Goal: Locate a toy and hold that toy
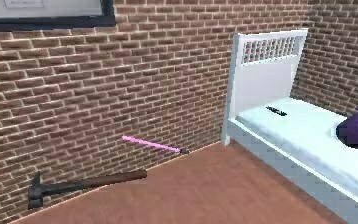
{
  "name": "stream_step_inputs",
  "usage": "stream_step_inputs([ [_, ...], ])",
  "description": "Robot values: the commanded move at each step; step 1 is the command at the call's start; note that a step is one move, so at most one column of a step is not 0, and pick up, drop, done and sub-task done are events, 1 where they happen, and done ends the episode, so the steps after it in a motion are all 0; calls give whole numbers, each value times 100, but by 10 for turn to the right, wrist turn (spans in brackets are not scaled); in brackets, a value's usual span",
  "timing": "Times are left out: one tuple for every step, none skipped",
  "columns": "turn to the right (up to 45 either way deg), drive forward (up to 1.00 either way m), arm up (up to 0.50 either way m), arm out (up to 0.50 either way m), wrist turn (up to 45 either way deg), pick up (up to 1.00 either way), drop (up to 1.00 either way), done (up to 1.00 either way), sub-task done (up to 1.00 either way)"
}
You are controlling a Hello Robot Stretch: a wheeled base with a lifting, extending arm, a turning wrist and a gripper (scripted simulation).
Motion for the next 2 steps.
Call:
stream_step_inputs([
  [450,0,0,0,0,0,0,0,0],
  [450,0,0,0,0,0,0,0,0],
])
